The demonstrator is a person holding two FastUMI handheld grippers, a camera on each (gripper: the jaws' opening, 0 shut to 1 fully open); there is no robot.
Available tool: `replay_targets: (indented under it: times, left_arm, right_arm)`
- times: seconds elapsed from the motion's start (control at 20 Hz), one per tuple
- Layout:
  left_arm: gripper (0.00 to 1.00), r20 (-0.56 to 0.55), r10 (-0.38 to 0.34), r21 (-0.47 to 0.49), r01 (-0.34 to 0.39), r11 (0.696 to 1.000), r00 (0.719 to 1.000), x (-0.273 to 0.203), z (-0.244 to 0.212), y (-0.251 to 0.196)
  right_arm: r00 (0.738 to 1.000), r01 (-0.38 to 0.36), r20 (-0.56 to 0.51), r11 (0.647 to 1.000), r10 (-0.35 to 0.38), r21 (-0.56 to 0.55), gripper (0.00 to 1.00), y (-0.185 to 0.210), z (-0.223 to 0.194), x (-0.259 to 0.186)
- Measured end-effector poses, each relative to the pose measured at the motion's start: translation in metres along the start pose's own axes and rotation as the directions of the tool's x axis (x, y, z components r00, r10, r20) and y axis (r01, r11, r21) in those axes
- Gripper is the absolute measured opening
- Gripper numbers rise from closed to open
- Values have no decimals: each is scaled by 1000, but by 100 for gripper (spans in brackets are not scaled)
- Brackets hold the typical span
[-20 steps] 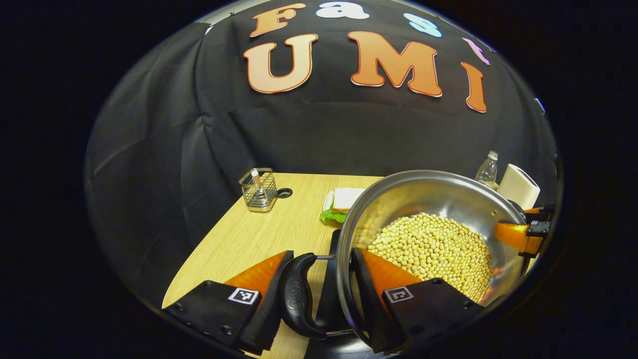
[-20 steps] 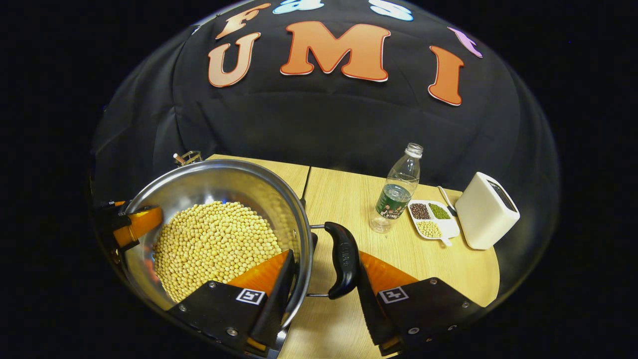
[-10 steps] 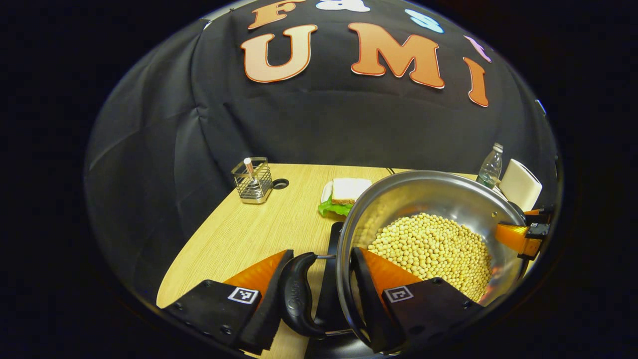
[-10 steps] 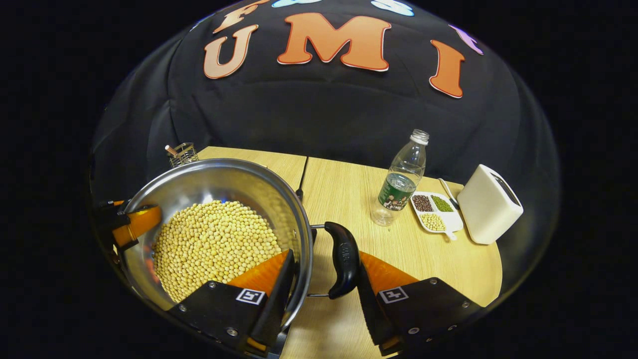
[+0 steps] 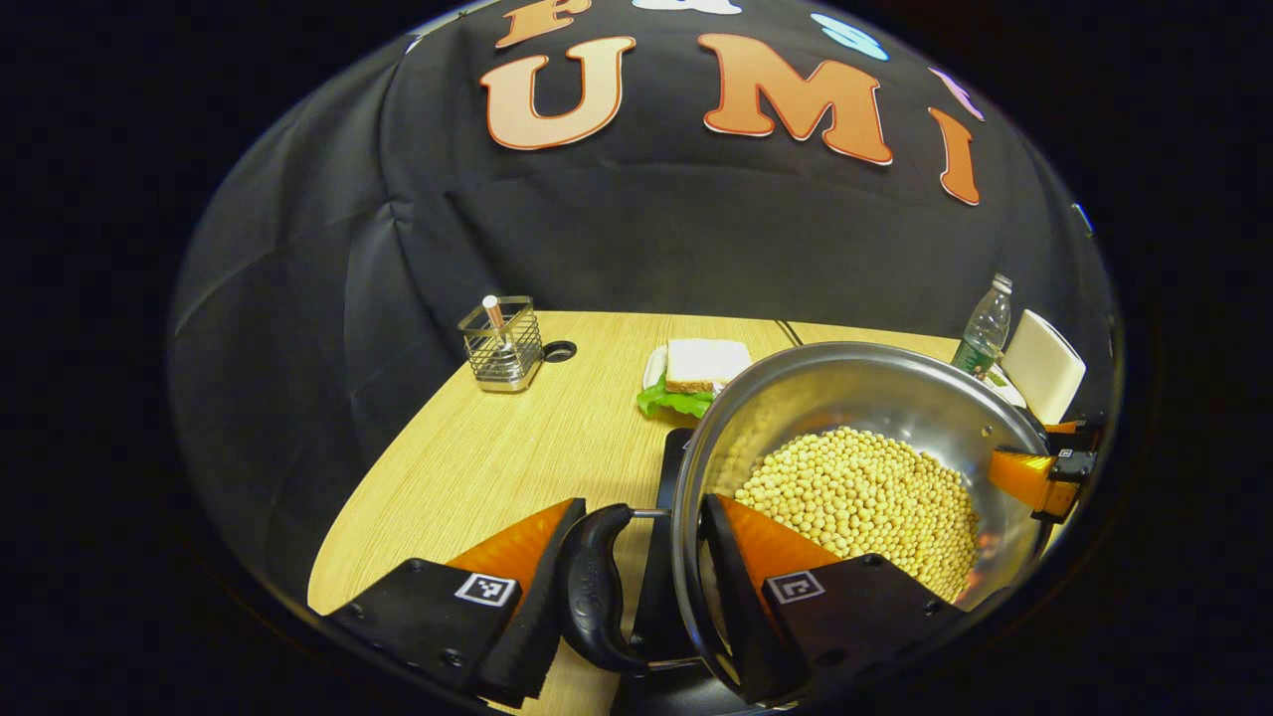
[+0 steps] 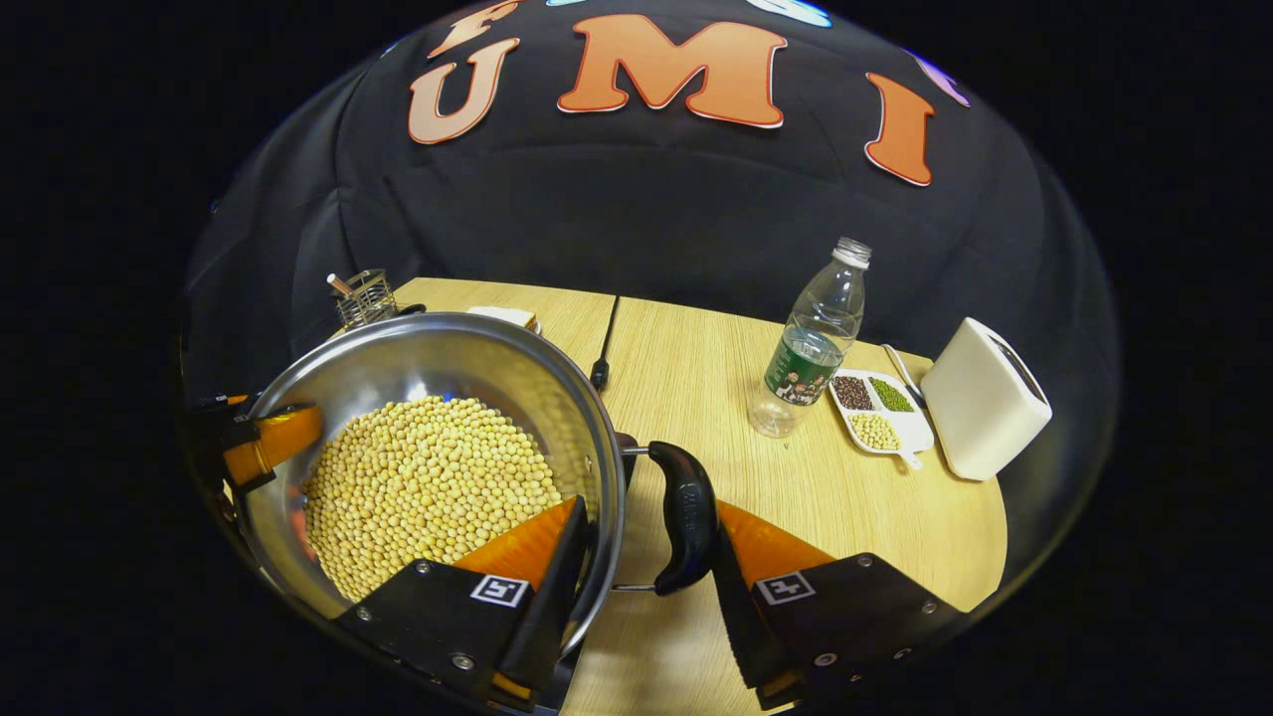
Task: First push the handle of the pot to place it horizontally, then grasp the pot with both hands and set it on the induction cooktop.
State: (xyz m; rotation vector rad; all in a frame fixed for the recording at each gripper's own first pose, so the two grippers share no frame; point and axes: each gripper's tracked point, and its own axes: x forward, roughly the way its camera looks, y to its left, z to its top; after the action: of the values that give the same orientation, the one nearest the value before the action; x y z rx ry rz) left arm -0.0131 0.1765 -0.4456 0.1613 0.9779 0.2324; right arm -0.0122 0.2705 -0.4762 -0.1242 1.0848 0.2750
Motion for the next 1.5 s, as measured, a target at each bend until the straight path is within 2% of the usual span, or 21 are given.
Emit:
replay_targets:
  times: [0.1,0.2,0.25,0.3,0.4,0.45,0.55,0.65,0.75,0.85,0.9,0.95,1.0,1.2,1.25,1.3,1.35,1.4,1.45,1.5]
  left_arm:
    - [74,-8,1,0,-1,1000,1000,2,-1,-1]
    - [74,-17,2,2,-2,1000,1000,3,-3,-2]
    - [77,-24,3,1,-3,1000,1000,4,-4,-2]
    - [74,-32,3,-2,-3,1000,999,6,-7,-3]
    - [77,-34,3,-10,-4,1000,999,7,-7,-2]
    - [74,-46,10,-7,-10,1000,999,9,-10,1]
    - [81,-43,23,1,-23,1000,999,13,-9,-1]
    - [85,-7,67,58,-67,996,998,7,3,1]
    - [88,66,108,131,-116,985,992,-3,27,6]
    - [91,138,125,117,-142,983,982,-17,48,6]
    - [91,174,135,103,-155,983,975,-23,57,8]
    - [84,208,134,87,-155,984,969,-31,68,6]
    - [92,243,129,70,-150,986,962,-42,80,2]
    - [93,367,50,65,-80,995,929,-88,125,-35]
    - [99,403,32,62,-62,996,914,-100,139,-45]
    - [99,442,14,55,-43,998,897,-117,151,-55]
    - [93,481,-4,49,-22,999,877,-131,163,-63]
    - [99,515,-24,47,-1,999,857,-146,172,-74]
    - [94,536,-44,55,17,998,843,-161,173,-82]
    - [99,557,-62,70,28,997,828,-175,176,-89]
  right_arm:
    - [1000,-1,-8,1000,1,3,69,1,-2,1]
    - [1000,-1,-18,1000,1,6,69,2,-5,3]
    - [1000,0,-27,1000,1,7,69,2,-8,3]
    - [1000,8,-24,1000,-7,15,69,1,-8,2]
    - [1000,18,-23,999,-18,26,69,-1,-7,2]
    - [1000,17,-25,1000,-16,27,69,-1,-7,1]
    - [1000,19,-23,1000,-19,2,69,0,-7,-1]
    - [999,40,26,999,-39,-36,75,-1,3,-8]
    - [991,61,121,997,-55,-43,76,-4,26,-23]
    - [977,79,201,996,-68,-45,75,-14,46,-43]
    - [965,98,247,994,-85,-38,76,-24,58,-55]
    - [950,115,295,993,-102,-26,77,-34,69,-66]
    - [933,124,341,992,-114,-10,78,-43,80,-80]
    - [863,121,485,990,-139,68,82,-84,112,-145]
    - [843,120,517,989,-146,84,83,-95,119,-161]
    - [822,117,549,988,-152,97,84,-107,126,-179]
    - [800,114,579,987,-157,110,85,-118,132,-195]
    - [780,111,606,987,-160,117,86,-141,139,-209]
    - [766,114,622,986,-163,118,86,-153,140,-225]
    - [750,123,639,985,-170,117,86,-166,143,-240]
